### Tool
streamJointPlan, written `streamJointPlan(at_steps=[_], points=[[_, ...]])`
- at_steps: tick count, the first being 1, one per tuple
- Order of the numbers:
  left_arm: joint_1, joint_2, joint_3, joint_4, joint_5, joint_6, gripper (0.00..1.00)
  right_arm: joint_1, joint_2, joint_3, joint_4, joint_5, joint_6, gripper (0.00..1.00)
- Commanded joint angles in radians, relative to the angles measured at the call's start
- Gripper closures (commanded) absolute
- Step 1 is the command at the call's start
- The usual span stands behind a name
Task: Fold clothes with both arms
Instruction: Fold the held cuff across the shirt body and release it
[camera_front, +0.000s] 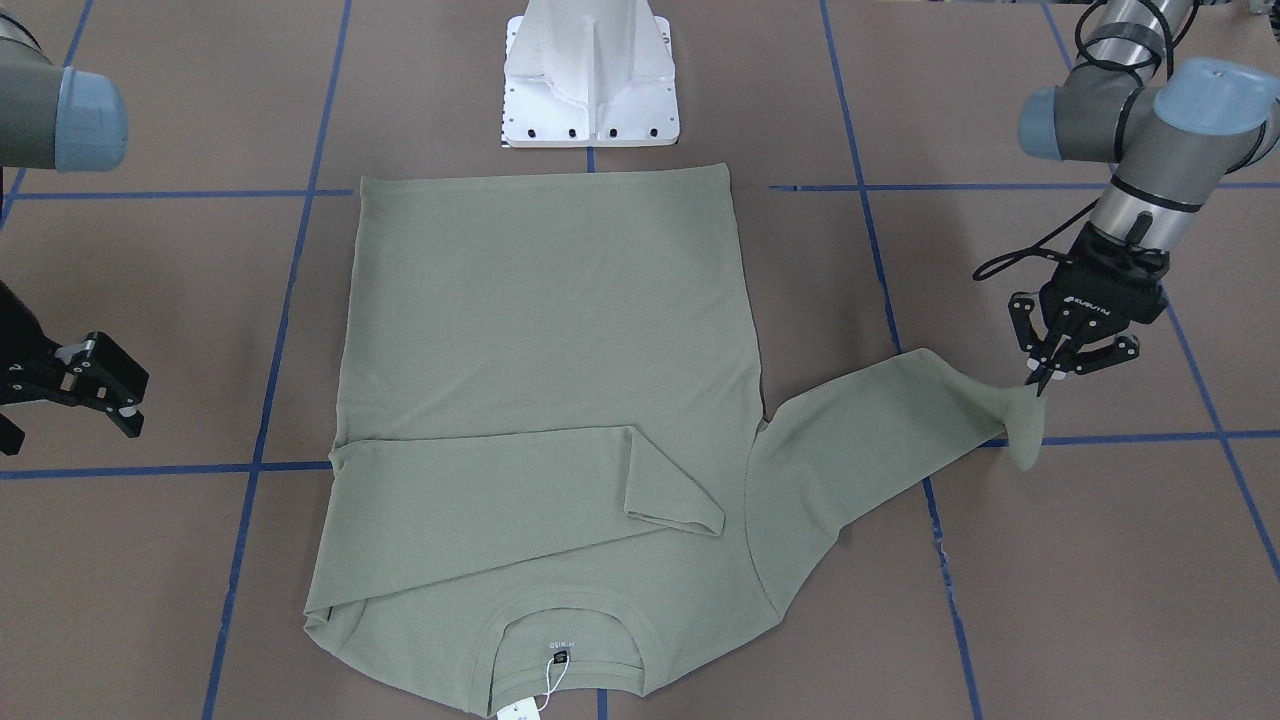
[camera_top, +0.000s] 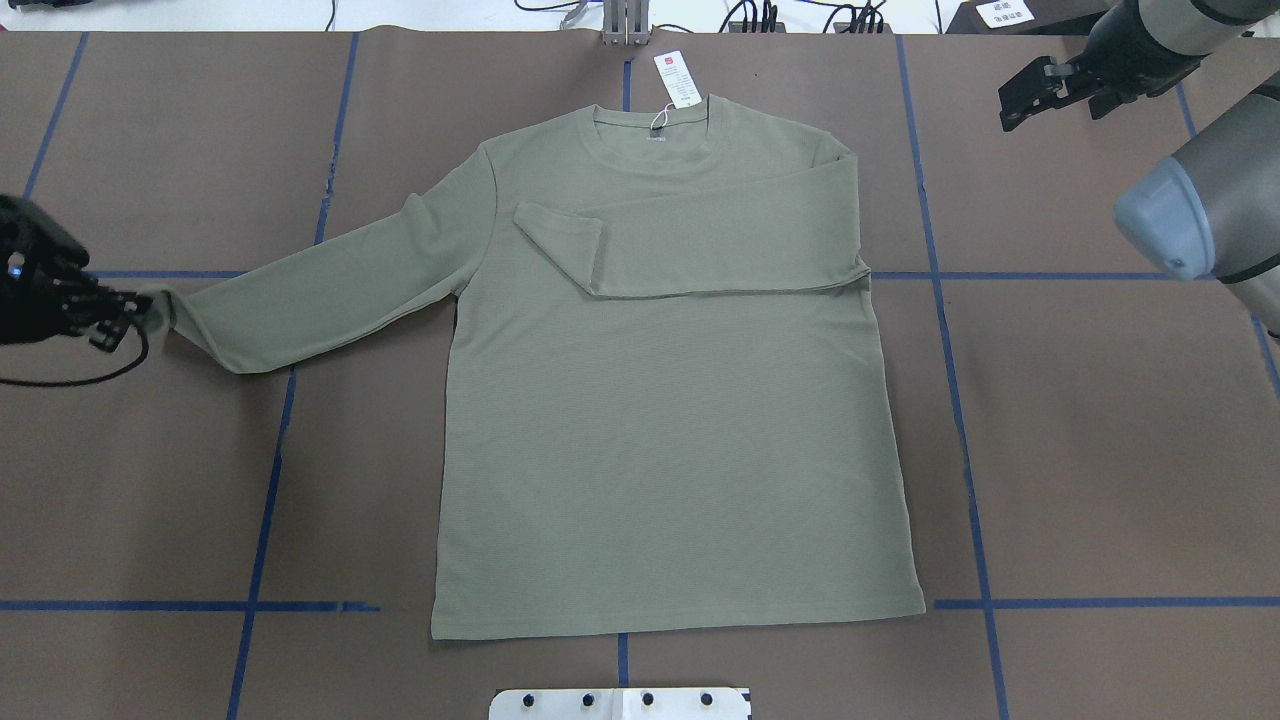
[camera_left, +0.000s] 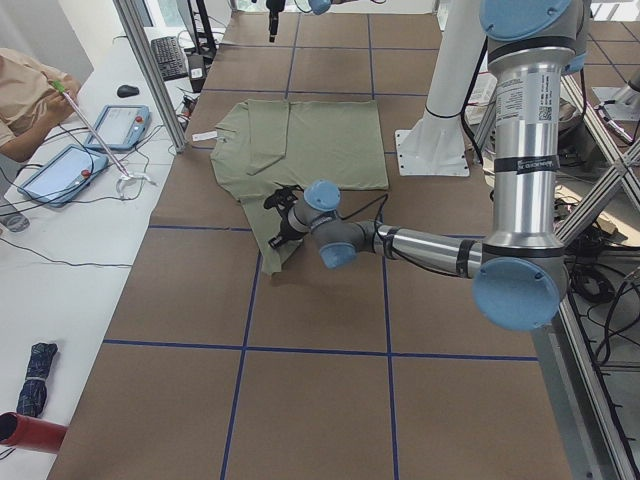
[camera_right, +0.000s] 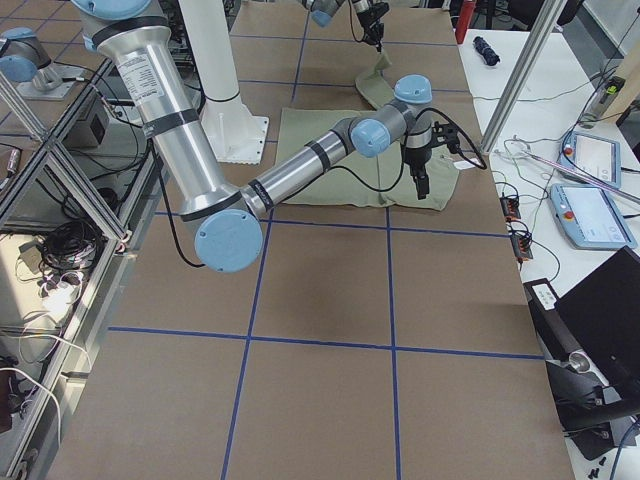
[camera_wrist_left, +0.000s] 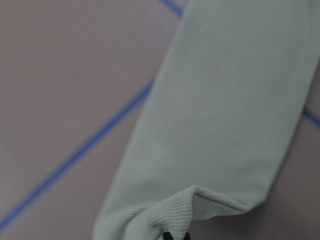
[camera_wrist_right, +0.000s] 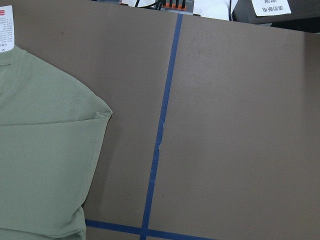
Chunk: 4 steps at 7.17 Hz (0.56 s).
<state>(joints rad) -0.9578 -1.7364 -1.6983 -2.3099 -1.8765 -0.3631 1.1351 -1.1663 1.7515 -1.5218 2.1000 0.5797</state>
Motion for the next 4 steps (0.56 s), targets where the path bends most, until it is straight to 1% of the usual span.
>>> streamJointPlan(at_steps=[1,2,3,4], points=[[-0.003,-0.284,0.017,0.246,0.004,-0.177,1.00,0.002,-0.016,0.006,0.000,-0.001,0.000,0.00],[0.025,-0.401,0.031,0.351,0.005,-0.312,1.00,0.002,-0.019,0.006,0.000,-0.001,0.002,0.00],[0.098,-0.523,0.079,0.383,0.090,-0.477,1.00,0.005,-0.023,0.006,0.000,-0.001,0.003,0.00],[0.187,-0.651,0.185,0.383,0.220,-0.590,1.00,0.006,-0.023,0.006,0.000,-0.001,0.006,0.00]])
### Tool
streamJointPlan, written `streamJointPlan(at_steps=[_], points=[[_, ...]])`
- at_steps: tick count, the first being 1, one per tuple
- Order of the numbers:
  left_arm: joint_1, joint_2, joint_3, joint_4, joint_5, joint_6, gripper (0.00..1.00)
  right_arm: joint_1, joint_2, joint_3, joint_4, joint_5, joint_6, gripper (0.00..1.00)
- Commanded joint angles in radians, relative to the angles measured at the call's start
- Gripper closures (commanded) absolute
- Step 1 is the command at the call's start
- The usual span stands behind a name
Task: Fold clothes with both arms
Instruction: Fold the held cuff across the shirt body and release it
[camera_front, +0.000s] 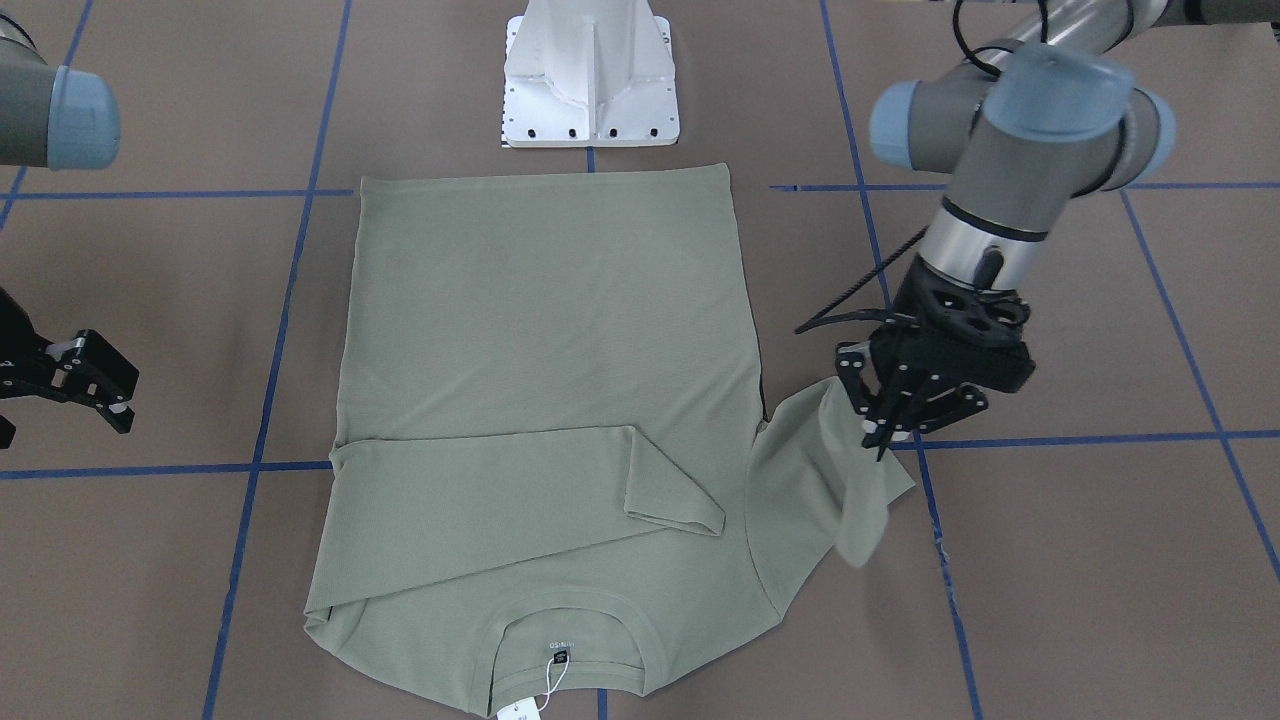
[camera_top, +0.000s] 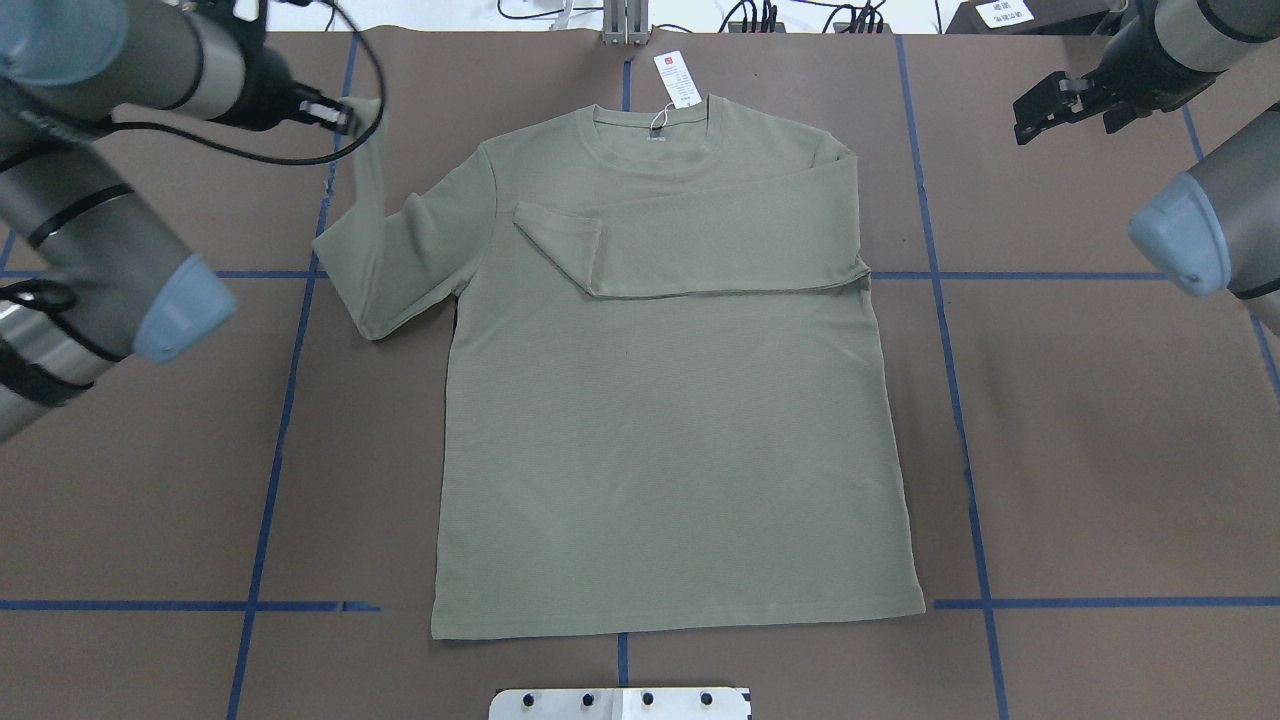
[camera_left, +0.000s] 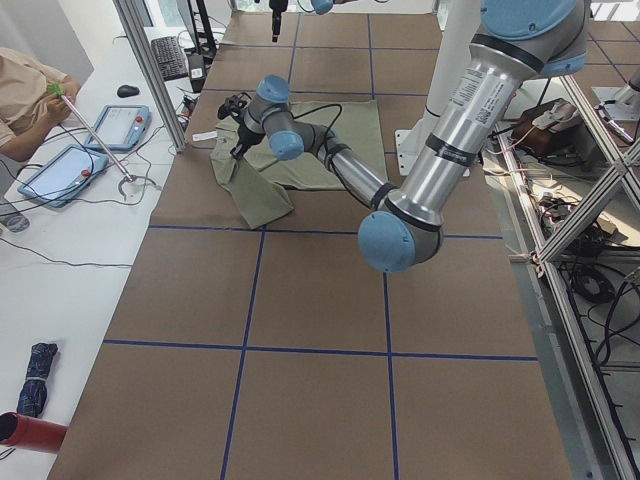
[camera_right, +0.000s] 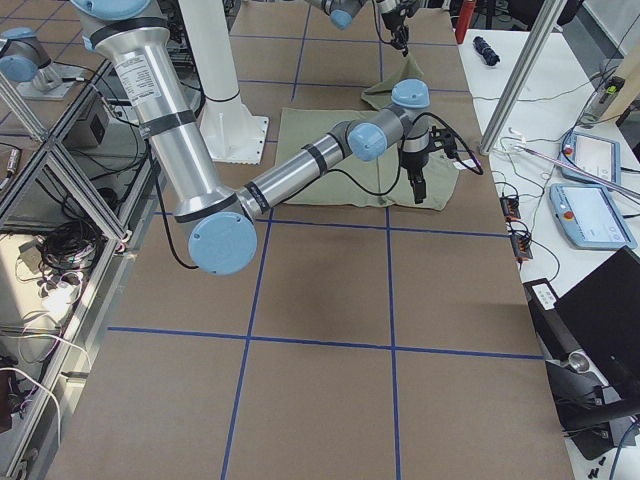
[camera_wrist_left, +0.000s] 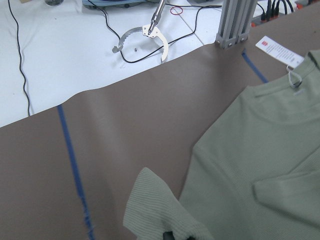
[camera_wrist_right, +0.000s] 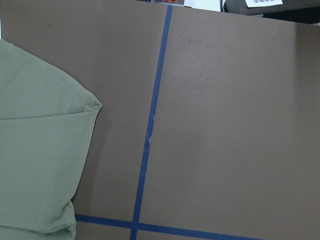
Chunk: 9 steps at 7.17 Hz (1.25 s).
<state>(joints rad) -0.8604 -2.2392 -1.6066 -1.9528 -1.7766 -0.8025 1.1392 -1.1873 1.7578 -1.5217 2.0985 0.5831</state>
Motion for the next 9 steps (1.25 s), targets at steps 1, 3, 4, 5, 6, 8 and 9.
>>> streamJointPlan(at_steps=[1,3,4,5,6,8,9], points=[[0.134,-0.280,0.246,0.012,0.187,-0.249,1.00,0.007,-0.003,0.000,0.000,-0.002,0.006,0.00],[0.265,-0.355,0.330,-0.105,0.330,-0.250,1.00,0.013,-0.003,0.000,0.000,-0.003,0.009,0.00],[0.305,-0.370,0.376,-0.198,0.341,-0.172,1.00,0.017,-0.005,0.000,0.000,-0.002,0.009,0.00],[0.346,-0.388,0.423,-0.268,0.377,-0.096,1.00,0.019,-0.006,0.000,0.000,-0.002,0.011,0.00],[0.375,-0.410,0.465,-0.328,0.381,-0.036,1.00,0.017,-0.011,0.000,0.000,-0.003,0.011,0.00],[0.417,-0.408,0.484,-0.360,0.388,-0.003,0.28,0.017,-0.011,-0.001,0.000,-0.005,0.012,0.00],[0.438,-0.408,0.482,-0.394,0.396,-0.018,0.00,0.017,-0.011,-0.001,0.000,-0.003,0.012,0.00]])
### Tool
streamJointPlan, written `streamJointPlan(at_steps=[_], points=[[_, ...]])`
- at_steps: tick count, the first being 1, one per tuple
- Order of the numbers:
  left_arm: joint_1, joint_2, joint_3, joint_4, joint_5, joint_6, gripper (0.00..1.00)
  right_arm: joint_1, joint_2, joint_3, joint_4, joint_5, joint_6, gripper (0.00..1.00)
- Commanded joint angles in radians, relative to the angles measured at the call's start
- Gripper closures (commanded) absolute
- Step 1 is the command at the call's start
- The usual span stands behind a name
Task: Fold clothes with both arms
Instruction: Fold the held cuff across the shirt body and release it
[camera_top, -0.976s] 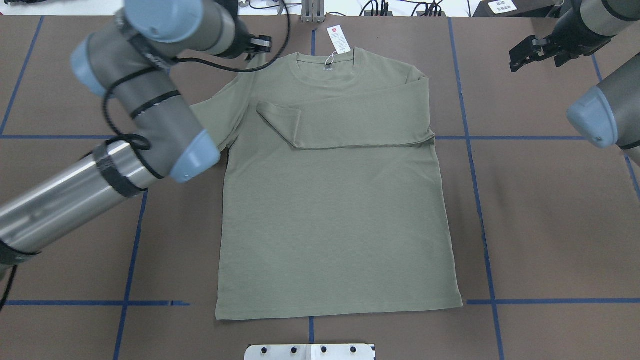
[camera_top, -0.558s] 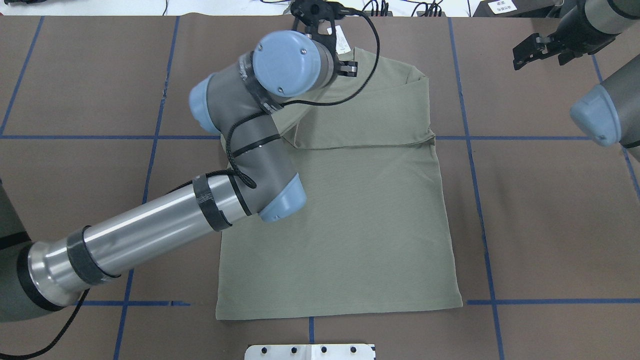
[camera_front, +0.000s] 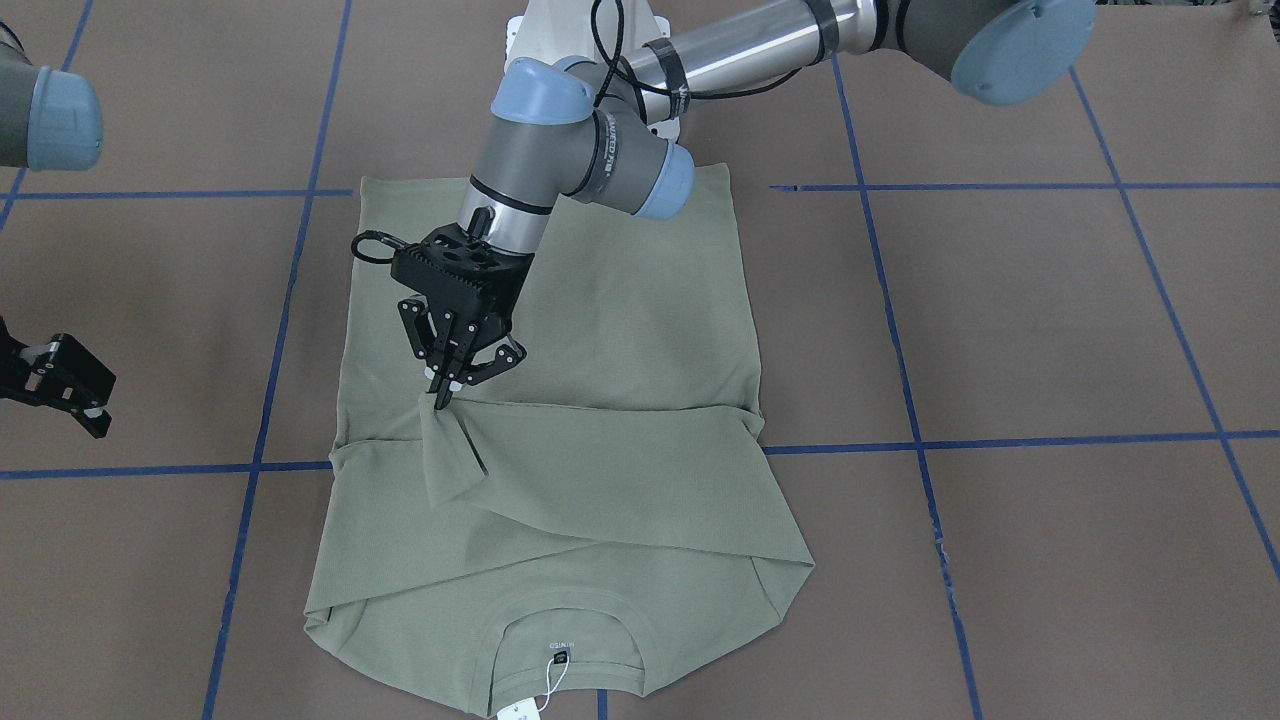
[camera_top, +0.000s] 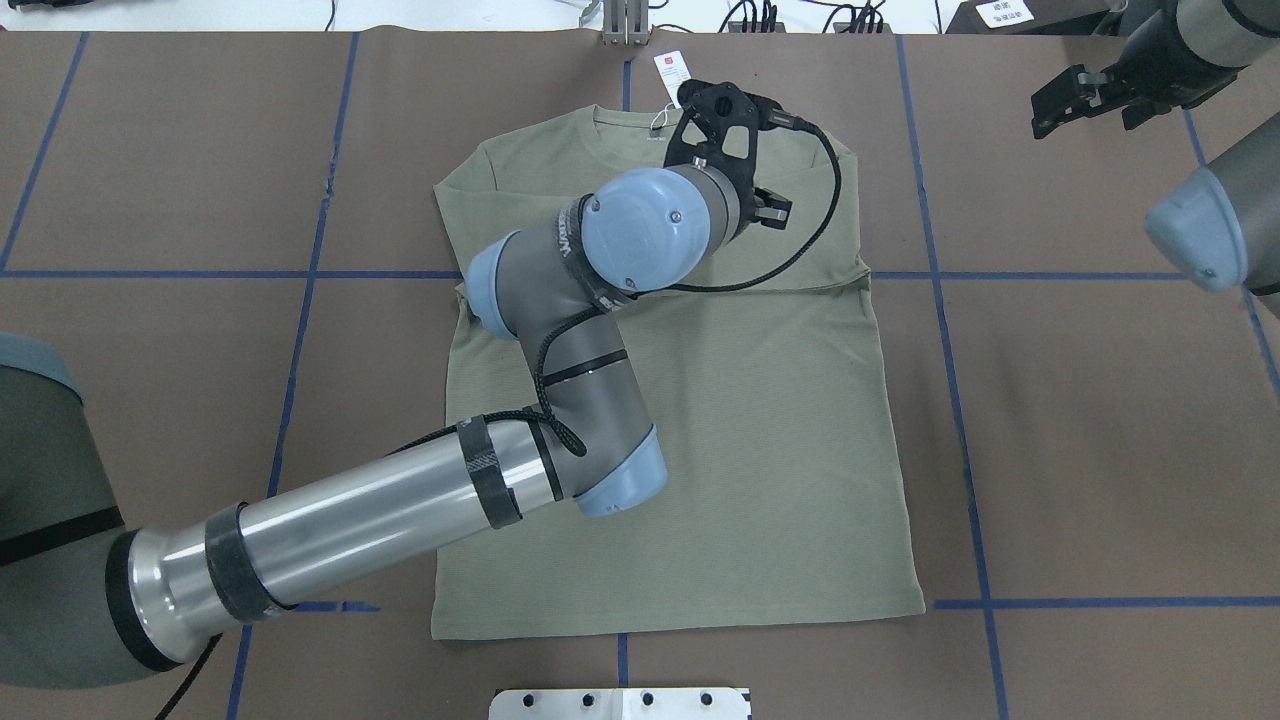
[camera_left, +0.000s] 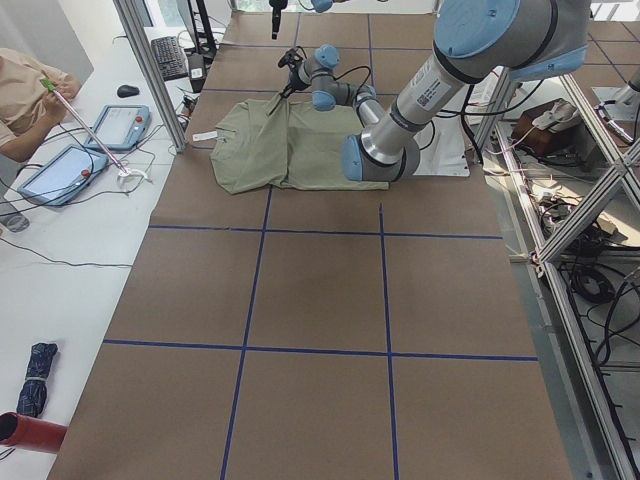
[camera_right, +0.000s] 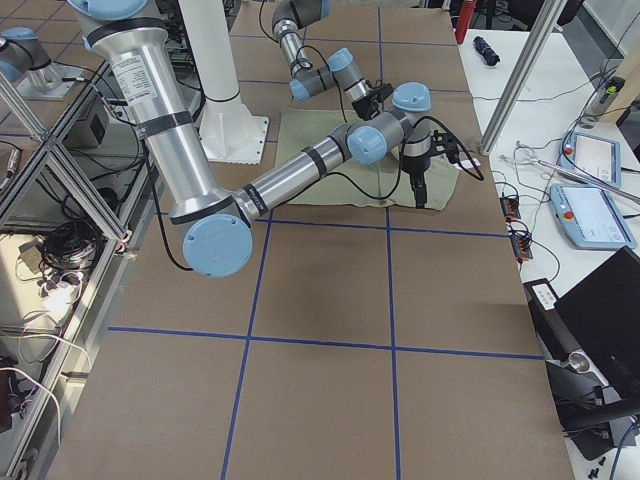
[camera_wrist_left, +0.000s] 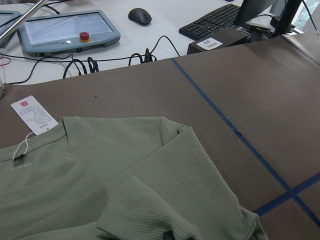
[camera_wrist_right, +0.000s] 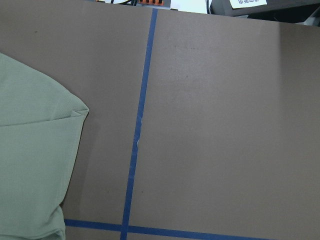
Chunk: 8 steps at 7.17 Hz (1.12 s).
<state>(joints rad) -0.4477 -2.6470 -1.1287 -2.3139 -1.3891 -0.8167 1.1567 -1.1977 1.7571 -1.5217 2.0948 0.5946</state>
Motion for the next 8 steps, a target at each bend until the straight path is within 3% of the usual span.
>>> streamJointPlan(at_steps=[1,2,3,4,5,6,7,8], points=[[0.032,0.010,0.000,-0.044,0.007,-0.021,0.00,0.000,0.000,-0.001,0.002,0.001,0.001,0.00],[0.026,0.018,-0.046,-0.023,-0.020,-0.004,0.00,0.000,0.003,-0.001,0.002,0.001,0.001,0.00],[-0.017,0.053,-0.142,0.093,-0.142,0.002,0.00,-0.002,0.009,0.004,0.002,0.001,0.002,0.00],[-0.061,0.120,-0.321,0.298,-0.247,0.002,0.00,-0.024,0.001,0.008,0.002,0.001,0.005,0.00],[-0.077,0.212,-0.503,0.432,-0.273,0.002,0.00,-0.056,-0.003,0.043,0.002,-0.001,0.077,0.00],[-0.092,0.322,-0.666,0.532,-0.309,-0.024,0.00,-0.131,-0.040,0.129,0.003,-0.021,0.221,0.00],[-0.094,0.513,-0.844,0.542,-0.315,-0.060,0.00,-0.238,-0.127,0.262,0.037,-0.100,0.367,0.00],[-0.094,0.650,-0.984,0.541,-0.317,-0.111,0.00,-0.364,-0.239,0.360,0.166,-0.186,0.575,0.00]])
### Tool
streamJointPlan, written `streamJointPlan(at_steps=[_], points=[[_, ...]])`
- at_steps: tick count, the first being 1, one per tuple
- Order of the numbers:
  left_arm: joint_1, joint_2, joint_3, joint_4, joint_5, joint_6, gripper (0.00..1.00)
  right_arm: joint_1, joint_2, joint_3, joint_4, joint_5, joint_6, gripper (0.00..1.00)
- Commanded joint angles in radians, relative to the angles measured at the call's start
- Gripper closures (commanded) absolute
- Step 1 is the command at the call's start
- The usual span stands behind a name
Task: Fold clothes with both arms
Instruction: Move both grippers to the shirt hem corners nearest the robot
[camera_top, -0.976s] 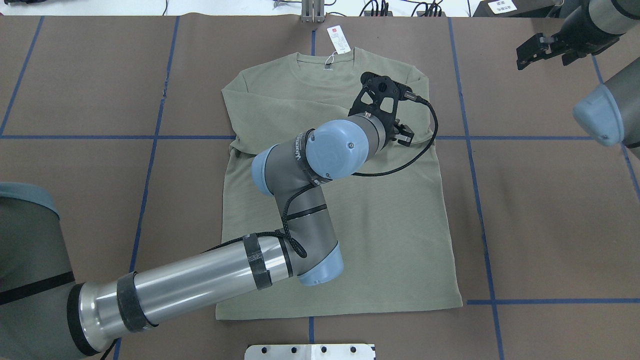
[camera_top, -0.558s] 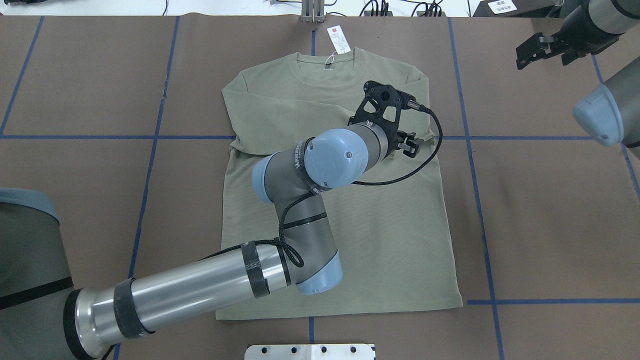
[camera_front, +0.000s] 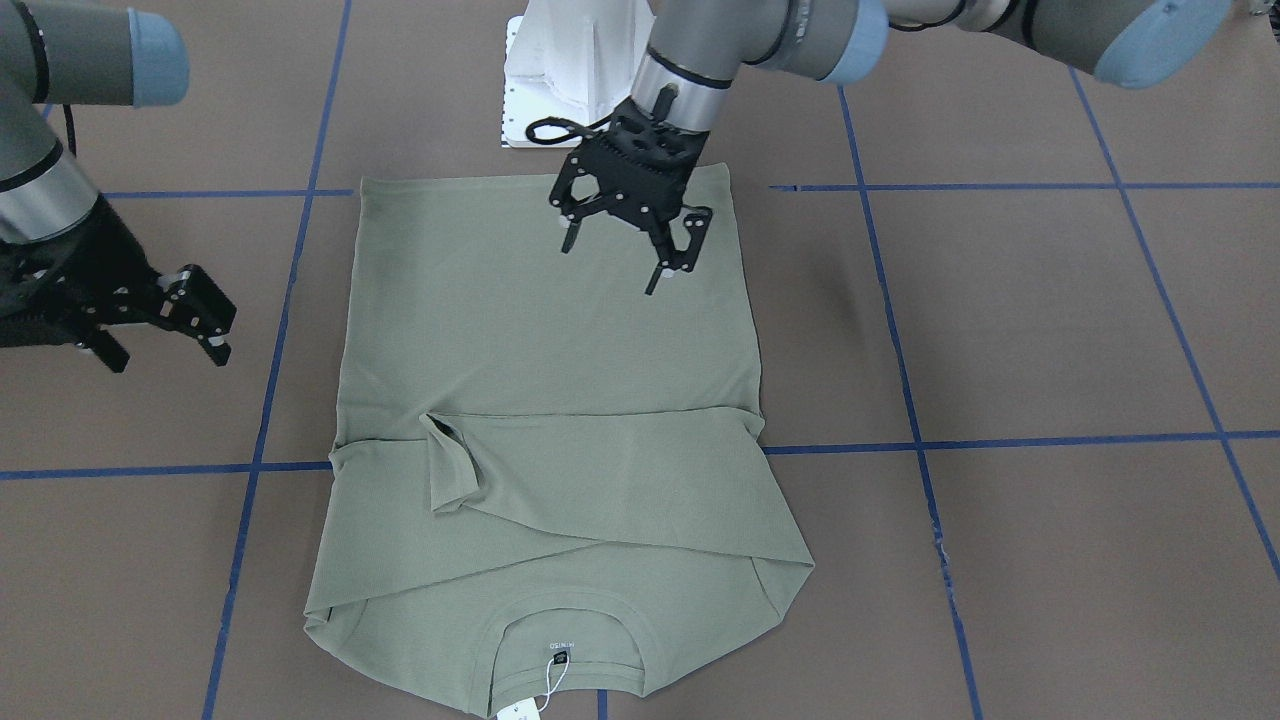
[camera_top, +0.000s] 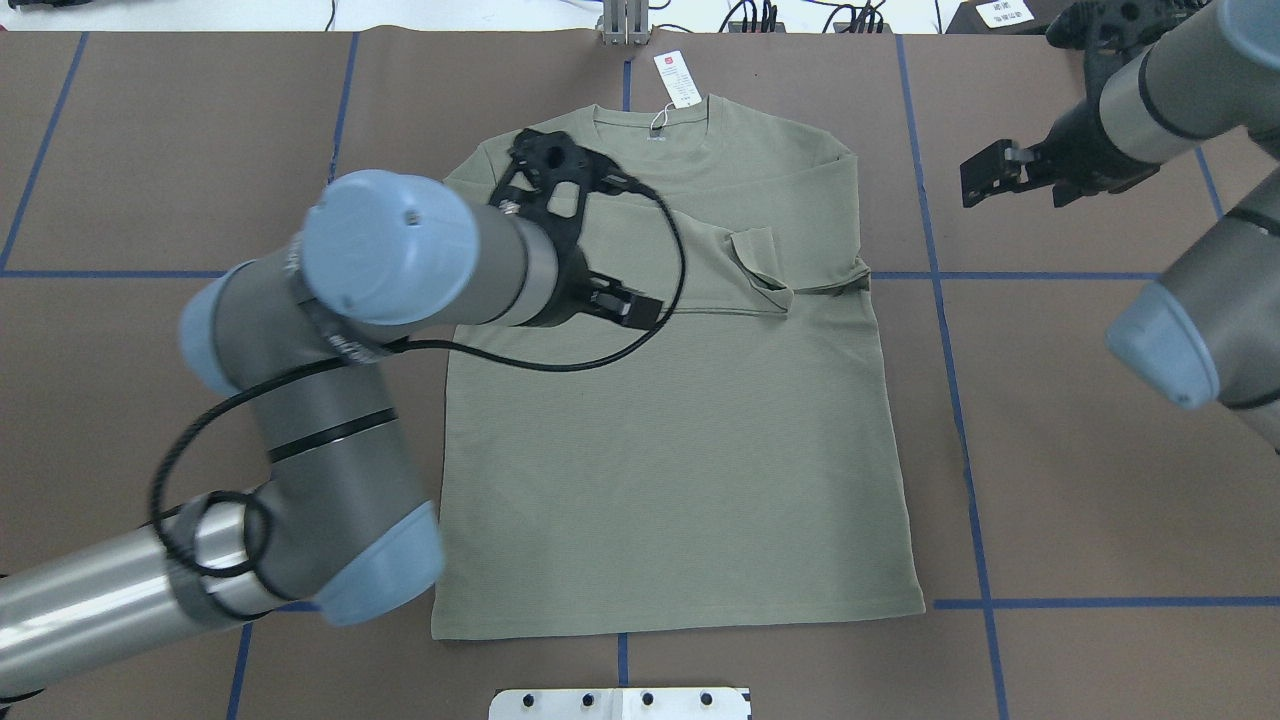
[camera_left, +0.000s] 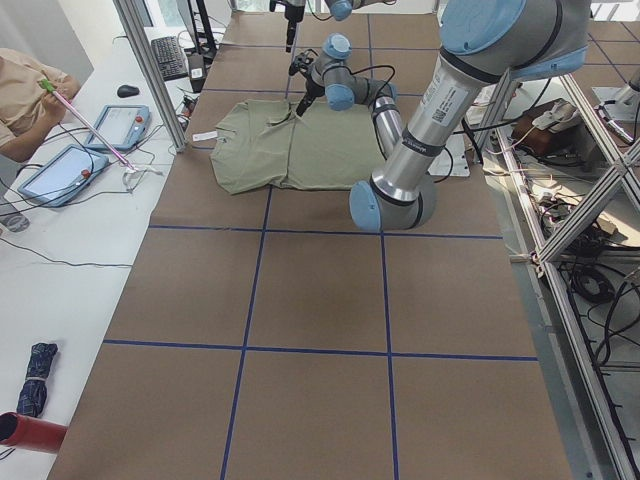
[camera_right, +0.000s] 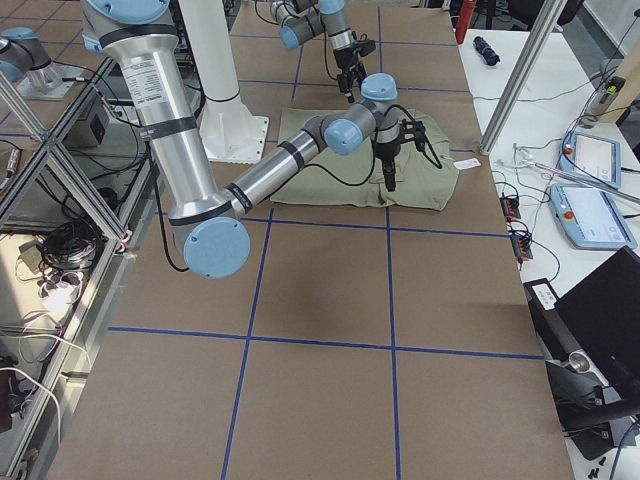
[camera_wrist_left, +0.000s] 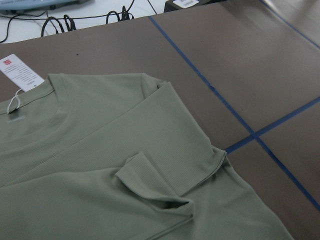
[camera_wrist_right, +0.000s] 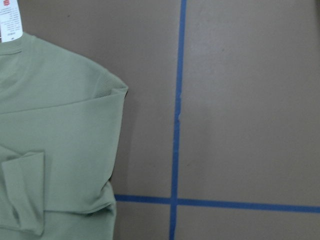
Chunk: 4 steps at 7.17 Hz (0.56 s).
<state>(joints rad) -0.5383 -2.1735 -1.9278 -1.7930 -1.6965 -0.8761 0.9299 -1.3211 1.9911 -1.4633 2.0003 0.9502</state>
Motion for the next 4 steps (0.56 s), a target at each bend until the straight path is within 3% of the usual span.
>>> streamJointPlan(at_steps=[1,2,3,4], points=[[0.000,0.252,-0.232,-0.012,-0.017,-0.183,0.00,-0.267,-0.236,0.168,0.270,-0.191,0.360,0.00],[0.082,0.335,-0.237,-0.157,-0.006,-0.336,0.00,-0.433,-0.363,0.193,0.408,-0.354,0.501,0.00],[0.204,0.474,-0.228,-0.324,0.059,-0.453,0.00,-0.582,-0.444,0.222,0.452,-0.491,0.616,0.00],[0.307,0.568,-0.227,-0.439,0.172,-0.534,0.08,-0.664,-0.510,0.259,0.454,-0.547,0.689,0.03]])
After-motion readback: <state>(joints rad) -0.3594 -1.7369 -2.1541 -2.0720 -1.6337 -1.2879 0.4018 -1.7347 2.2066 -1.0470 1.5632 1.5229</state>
